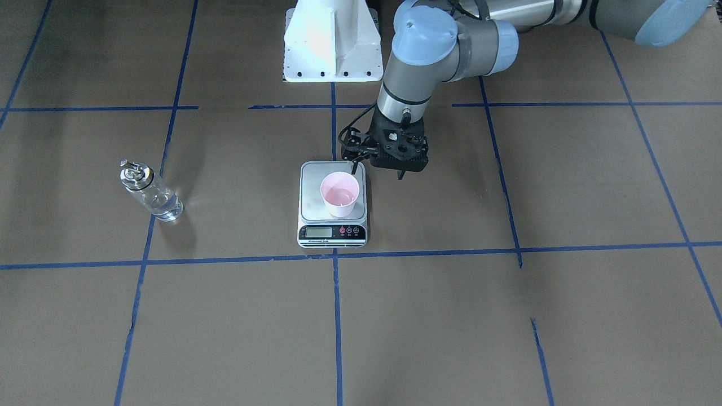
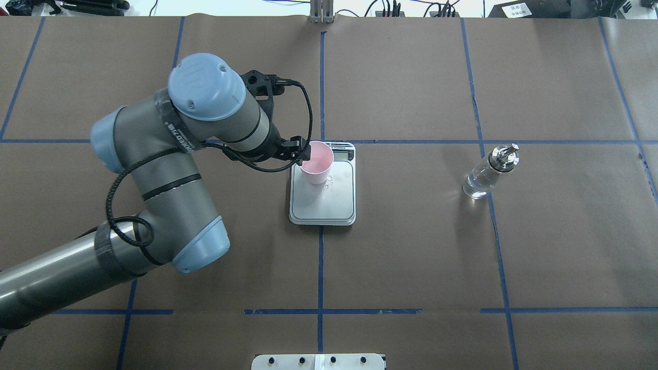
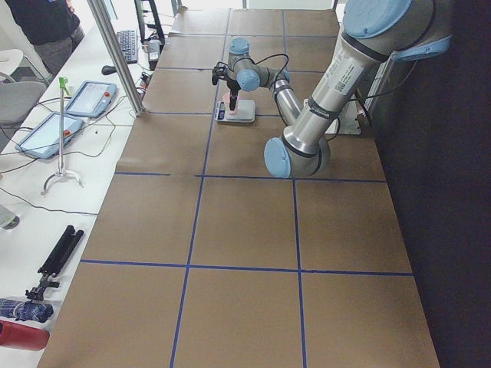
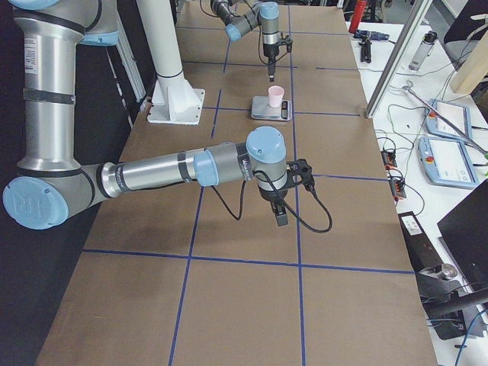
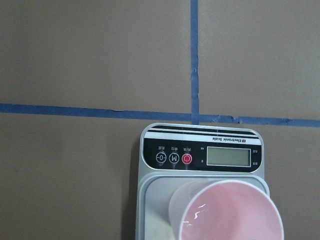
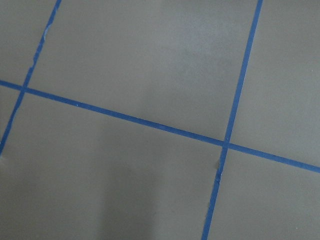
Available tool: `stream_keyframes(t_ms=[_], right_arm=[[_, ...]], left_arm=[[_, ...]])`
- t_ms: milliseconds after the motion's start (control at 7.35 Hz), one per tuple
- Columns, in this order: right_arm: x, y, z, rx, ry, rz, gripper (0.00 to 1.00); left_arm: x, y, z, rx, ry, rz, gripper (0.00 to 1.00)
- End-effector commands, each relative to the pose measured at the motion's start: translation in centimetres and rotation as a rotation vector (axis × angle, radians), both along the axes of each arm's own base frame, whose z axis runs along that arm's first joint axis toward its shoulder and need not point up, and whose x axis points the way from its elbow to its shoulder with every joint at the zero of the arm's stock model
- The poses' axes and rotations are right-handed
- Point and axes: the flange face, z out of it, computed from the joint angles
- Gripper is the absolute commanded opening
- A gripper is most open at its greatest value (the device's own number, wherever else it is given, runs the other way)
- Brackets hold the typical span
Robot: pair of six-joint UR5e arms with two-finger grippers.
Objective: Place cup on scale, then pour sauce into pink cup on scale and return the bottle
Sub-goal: 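Open the left gripper and withdraw it away from the cup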
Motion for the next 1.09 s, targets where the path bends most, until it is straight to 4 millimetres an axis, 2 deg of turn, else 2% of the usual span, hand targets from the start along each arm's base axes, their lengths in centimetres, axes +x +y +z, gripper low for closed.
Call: stream_keyframes(t_ms=[0,272,408,544,680,816,952], right_arm=[[-0.8,0.8,-4.7,-0.037,-0.064,0.088,1.00],[-5.2,1.5,-9.6,-0.051,-0.130,0.123,1.00],[-7.4,1.9,-11.1,-0.025,-0.196,0.175,1.00],[-9.3,3.2,-11.0,0.026,-0.219,0.208,1.00],[-10.5,5.9,-10.1,0.079,-0.217,0.223,1.00],[-11.8,7.2,-10.7,0.077,-0.251,0.240,1.00],[-13.8,7.9,-11.7,0.092,-0.266,0.267,1.00]], left_arm=[[-9.4,1.0,2.8,0.152,-0.077,0.058,1.00],[-18.2,-2.3,9.9,0.273,-0.204,0.122,1.00],[-23.5,-4.1,13.2,0.331,-0.262,0.165,1.00],[-28.3,-4.9,16.5,0.336,-0.287,0.187,1.00],[-31.2,-5.2,19.3,0.260,-0.308,0.132,1.00],[-34.3,-6.4,21.3,0.217,-0.307,0.085,1.00],[-36.3,-6.0,22.7,0.198,-0.306,0.069,1.00]])
